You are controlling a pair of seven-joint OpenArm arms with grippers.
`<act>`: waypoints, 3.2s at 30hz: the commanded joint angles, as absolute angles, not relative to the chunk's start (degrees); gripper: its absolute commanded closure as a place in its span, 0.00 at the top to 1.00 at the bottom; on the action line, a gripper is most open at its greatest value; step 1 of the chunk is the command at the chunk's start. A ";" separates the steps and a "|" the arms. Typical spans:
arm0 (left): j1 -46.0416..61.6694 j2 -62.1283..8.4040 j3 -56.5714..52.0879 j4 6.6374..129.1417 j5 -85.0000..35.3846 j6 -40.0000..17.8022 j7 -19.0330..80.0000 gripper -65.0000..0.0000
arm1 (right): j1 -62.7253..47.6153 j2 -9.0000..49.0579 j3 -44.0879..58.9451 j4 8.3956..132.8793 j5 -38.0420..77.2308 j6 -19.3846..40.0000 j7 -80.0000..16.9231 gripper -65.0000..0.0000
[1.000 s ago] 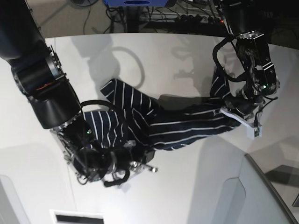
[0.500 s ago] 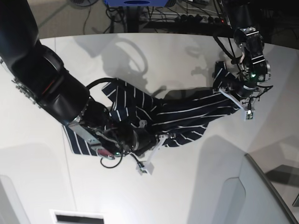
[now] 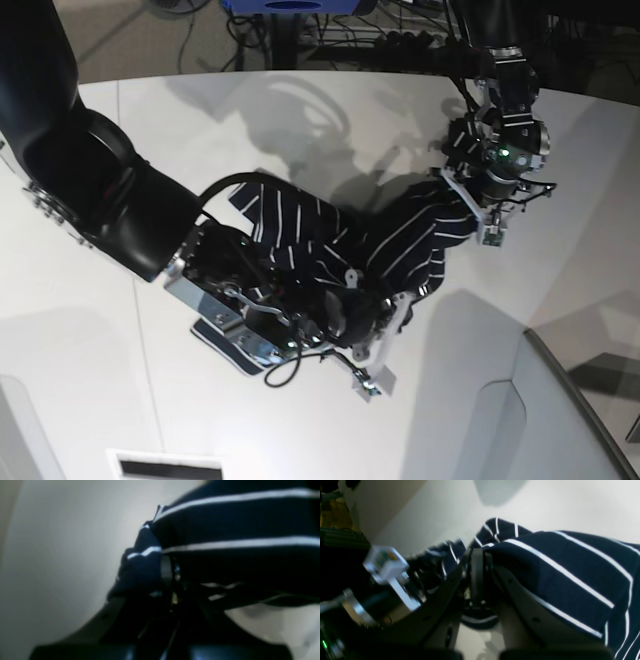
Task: Layout the t-shirt on the table in an organized manner, then fold the t-shirt properly
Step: 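Swing the right gripper with its shirt edge toward the left gripper, then lift the shirt with both grippers and bring them together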
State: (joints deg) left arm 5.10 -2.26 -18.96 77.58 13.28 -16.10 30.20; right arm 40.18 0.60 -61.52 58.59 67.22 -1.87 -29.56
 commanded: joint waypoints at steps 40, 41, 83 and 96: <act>7.52 -2.51 -18.77 79.08 13.05 -16.04 29.23 0.00 | 16.13 2.86 -29.58 61.58 57.80 14.64 -40.40 0.82; 7.52 -2.51 -18.77 79.08 13.05 -16.04 29.23 0.00 | 16.48 2.42 -29.41 60.79 57.80 15.34 -40.40 0.82; 8.40 -5.14 -18.15 95.25 13.05 -16.40 29.58 0.00 | 25.01 -0.84 -26.95 63.96 58.07 12.00 -50.33 0.00; 4.18 -7.78 -18.07 111.78 12.97 -16.40 29.67 0.00 | 30.11 2.59 -26.77 92.70 57.80 -0.92 -57.01 0.00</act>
